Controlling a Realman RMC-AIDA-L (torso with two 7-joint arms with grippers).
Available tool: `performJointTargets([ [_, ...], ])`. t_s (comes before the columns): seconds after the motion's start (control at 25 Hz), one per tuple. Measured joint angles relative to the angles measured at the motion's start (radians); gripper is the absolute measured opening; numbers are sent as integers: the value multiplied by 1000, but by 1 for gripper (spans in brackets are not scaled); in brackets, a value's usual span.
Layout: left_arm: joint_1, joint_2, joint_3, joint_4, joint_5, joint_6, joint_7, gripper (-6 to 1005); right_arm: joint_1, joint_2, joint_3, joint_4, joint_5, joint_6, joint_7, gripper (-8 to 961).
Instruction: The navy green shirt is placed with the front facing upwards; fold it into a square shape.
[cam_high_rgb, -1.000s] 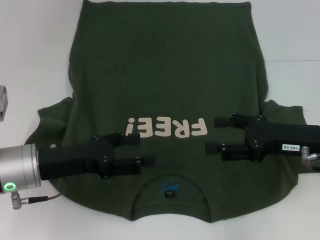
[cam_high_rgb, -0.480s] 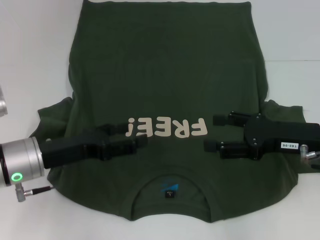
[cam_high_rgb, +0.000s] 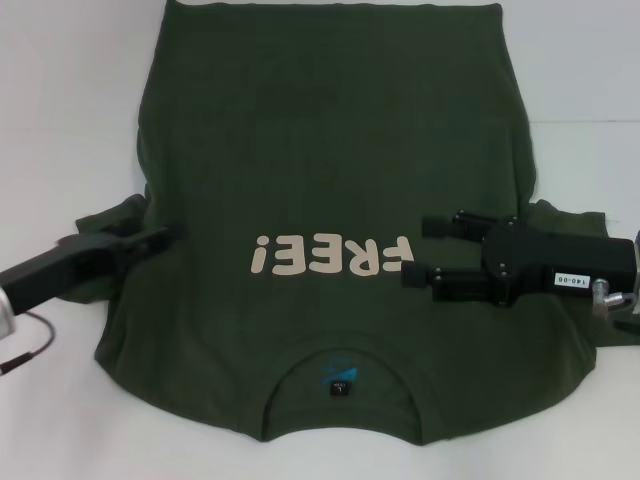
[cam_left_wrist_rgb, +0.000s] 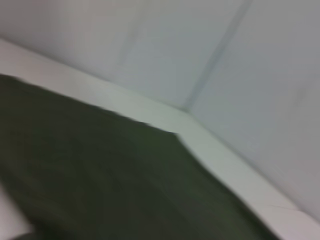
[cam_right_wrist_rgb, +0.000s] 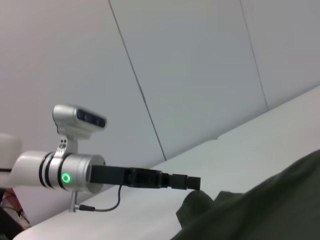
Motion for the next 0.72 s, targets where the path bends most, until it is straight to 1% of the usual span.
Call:
performJointTargets([
  [0.24, 29, 1, -44, 2, 3, -130, 0, 923, 5, 2, 0, 0, 17, 2, 6, 942],
  [0.36, 33, 2, -62, 0, 4, -178, -1, 923, 9, 2, 0, 0, 17, 5, 16, 943],
  [0.52, 31, -1, -60, -7, 5, -246, -1, 922, 10, 3, 0, 0, 17, 5, 22, 944],
  [0.6, 29, -2, -60, -12, 5, -259, 0, 922, 10, 3, -1, 0, 17, 5, 26, 944],
  [0.72, 16, 0, -45, -47, 6, -309, 6, 922, 11, 3, -2, 0, 17, 5, 26, 944],
])
